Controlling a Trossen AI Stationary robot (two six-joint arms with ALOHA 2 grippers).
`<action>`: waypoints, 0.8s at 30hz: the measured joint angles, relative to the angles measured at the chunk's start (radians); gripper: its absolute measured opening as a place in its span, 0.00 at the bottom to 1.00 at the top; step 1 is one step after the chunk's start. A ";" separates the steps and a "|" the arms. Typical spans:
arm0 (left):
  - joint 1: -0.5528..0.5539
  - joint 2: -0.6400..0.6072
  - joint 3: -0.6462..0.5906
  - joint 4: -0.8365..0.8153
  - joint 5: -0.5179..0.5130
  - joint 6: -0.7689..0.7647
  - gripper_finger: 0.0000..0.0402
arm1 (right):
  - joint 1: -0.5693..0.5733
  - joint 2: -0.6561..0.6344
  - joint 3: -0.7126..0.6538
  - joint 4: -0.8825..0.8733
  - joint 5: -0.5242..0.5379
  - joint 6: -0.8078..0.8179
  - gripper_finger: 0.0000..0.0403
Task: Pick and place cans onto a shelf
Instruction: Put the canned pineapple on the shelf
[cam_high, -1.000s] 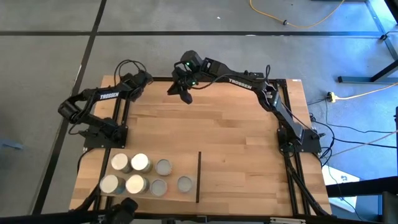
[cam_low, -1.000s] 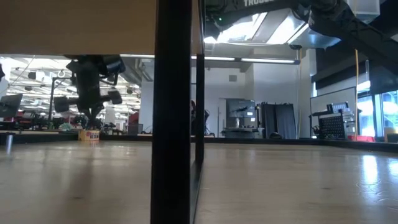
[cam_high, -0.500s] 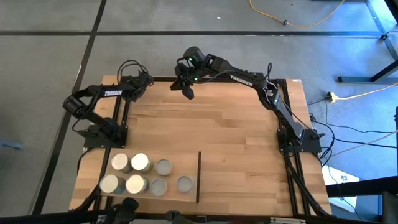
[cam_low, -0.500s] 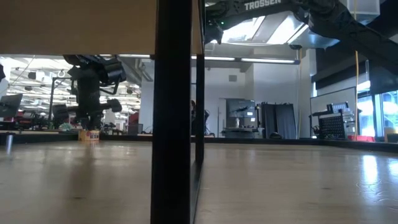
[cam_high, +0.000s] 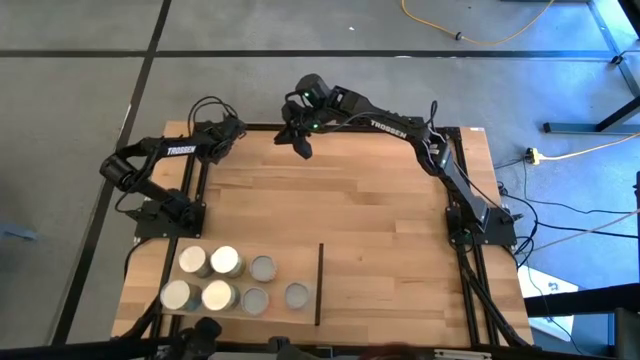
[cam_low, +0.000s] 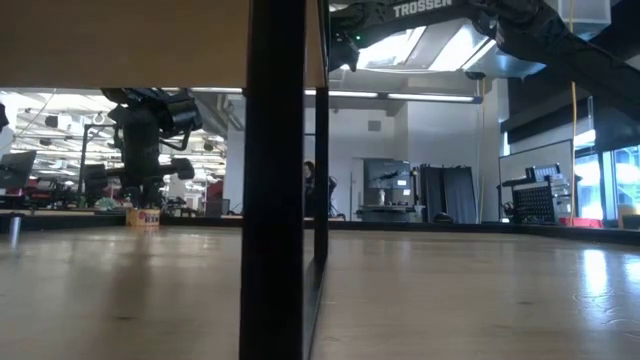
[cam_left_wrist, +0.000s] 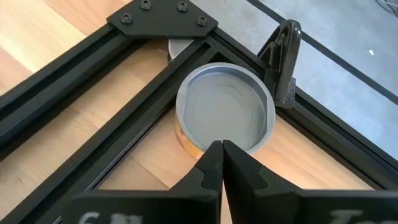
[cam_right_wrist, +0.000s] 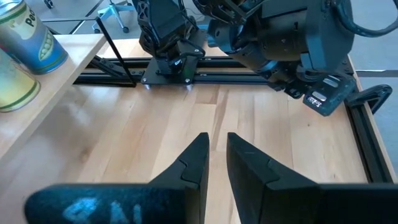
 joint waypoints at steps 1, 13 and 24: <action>0.000 0.000 0.000 0.000 -0.002 0.002 0.01 | 0.000 0.000 0.000 0.000 0.000 0.000 0.15; 0.000 0.005 0.000 -0.005 -0.060 0.008 0.00 | -0.014 0.000 0.000 0.000 0.000 0.000 0.15; -0.003 0.019 0.000 0.003 -0.024 0.006 0.00 | -0.037 0.000 0.000 -0.004 -0.008 0.002 0.15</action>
